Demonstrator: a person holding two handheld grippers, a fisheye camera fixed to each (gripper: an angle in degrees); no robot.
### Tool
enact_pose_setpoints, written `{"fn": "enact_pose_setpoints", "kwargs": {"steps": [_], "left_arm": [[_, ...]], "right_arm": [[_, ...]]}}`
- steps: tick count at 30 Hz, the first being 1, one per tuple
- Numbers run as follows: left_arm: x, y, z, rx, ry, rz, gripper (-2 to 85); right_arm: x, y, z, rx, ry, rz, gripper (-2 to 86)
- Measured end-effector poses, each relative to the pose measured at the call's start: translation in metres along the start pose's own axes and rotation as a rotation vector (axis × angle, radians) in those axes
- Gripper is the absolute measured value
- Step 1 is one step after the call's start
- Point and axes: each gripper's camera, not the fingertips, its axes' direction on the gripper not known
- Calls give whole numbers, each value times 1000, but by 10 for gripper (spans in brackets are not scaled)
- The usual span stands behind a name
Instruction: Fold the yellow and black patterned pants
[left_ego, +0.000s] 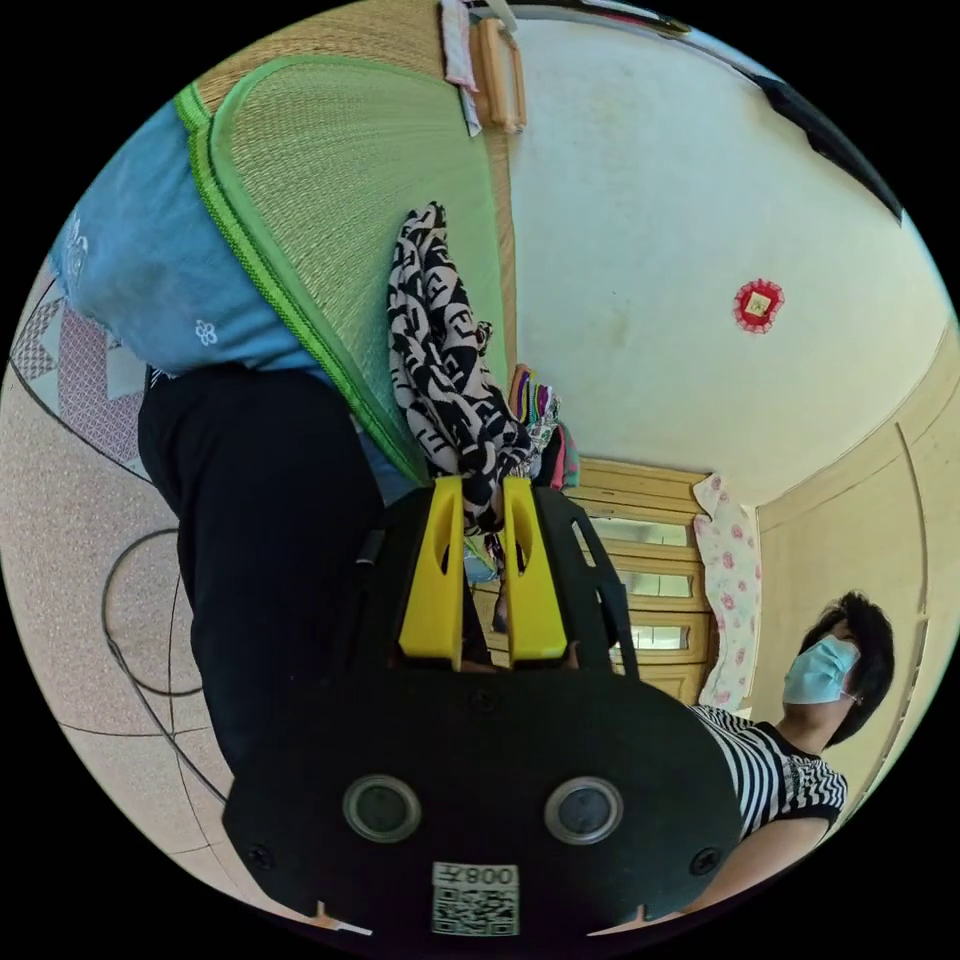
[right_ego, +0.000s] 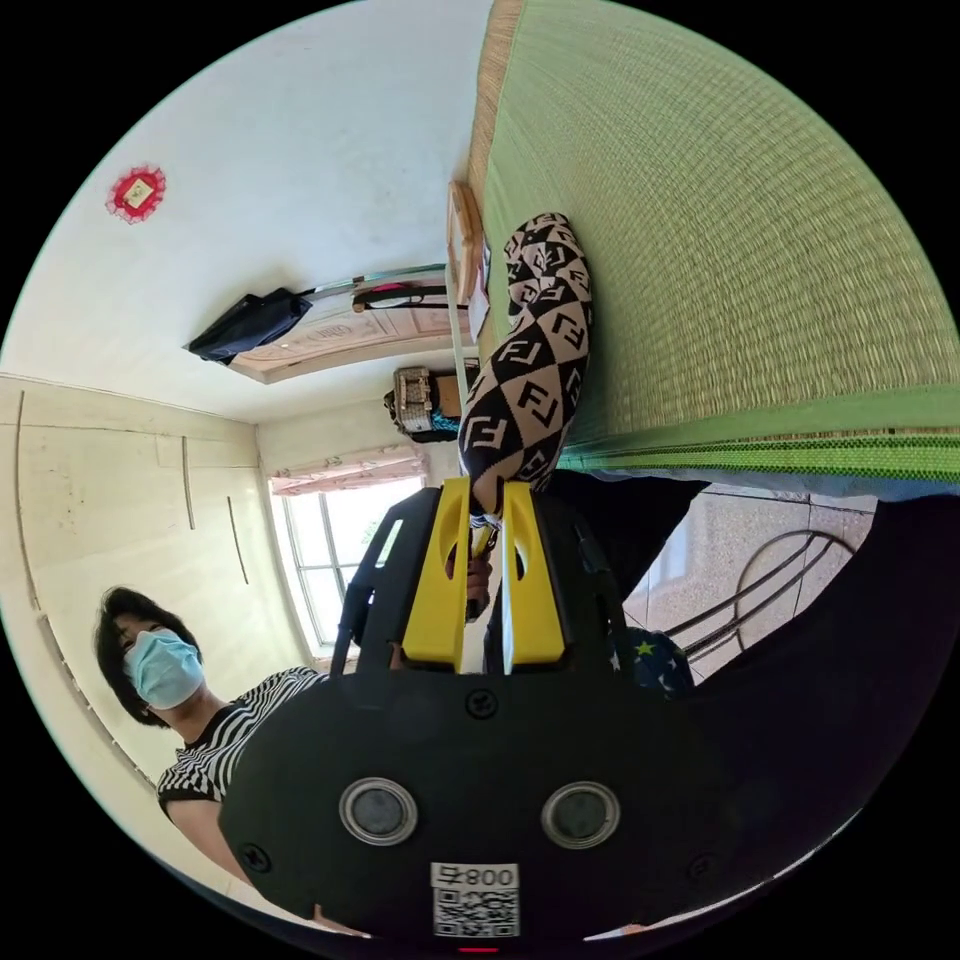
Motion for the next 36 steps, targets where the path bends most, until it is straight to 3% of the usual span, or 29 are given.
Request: {"fn": "enact_pose_setpoints", "kwargs": {"steps": [9, 21, 30, 36], "left_arm": [[43, 20, 117, -66, 18, 201, 70], [70, 23, 345, -229, 55, 352, 67], [93, -15, 569, -357, 75, 446, 67], [110, -58, 764, -421, 97, 500, 66]], "right_arm": [[-116, 77, -8, 74, -59, -123, 33], [-261, 189, -54, 256, -114, -213, 21], [-388, 222, -112, 398, -136, -284, 17], [-482, 205, -190, 510, -88, -324, 15]]}}
